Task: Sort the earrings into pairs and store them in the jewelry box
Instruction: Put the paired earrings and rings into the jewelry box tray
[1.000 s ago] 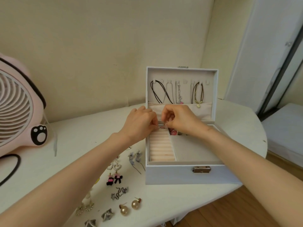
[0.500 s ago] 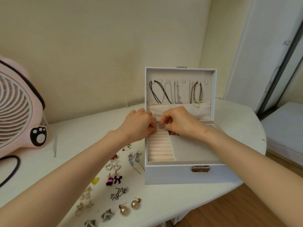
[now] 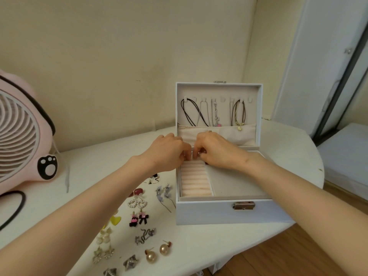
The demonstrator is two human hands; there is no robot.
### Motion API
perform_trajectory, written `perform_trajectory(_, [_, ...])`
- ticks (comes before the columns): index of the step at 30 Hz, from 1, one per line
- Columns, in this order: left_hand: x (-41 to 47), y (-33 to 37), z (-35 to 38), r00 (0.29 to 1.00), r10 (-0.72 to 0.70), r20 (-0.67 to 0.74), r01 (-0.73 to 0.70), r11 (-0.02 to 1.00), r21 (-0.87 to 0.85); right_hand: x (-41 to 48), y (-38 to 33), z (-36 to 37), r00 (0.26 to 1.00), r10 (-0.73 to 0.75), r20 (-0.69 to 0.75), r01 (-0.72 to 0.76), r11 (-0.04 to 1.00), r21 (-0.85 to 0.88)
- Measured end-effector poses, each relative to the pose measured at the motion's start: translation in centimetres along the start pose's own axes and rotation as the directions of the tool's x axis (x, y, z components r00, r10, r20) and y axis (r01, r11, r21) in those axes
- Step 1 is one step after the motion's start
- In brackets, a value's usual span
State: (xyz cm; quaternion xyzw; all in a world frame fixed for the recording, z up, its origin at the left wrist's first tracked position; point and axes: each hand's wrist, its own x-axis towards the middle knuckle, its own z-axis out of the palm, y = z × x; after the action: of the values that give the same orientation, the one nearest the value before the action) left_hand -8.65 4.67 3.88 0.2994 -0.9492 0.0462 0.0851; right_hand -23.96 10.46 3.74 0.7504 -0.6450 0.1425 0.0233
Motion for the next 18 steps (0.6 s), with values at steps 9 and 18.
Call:
perform_trajectory(9, [-0.1, 0.2, 0.0, 0.994, -0.061, -0.093, 0.051, 0.993, -0.106, -0.5, -1.0, 0.7, 0.975, -0.222, -0.003, 0.218, 0.963, -0.155])
perform_trajectory(18, [-0.1, -0.1, 0.5, 0.986, -0.083, -0.142, 0.074, 0.995, -0.073, -0.5, -0.5, 0.9, 0.987, -0.136, -0.084, 0.14, 0.989, 0.046])
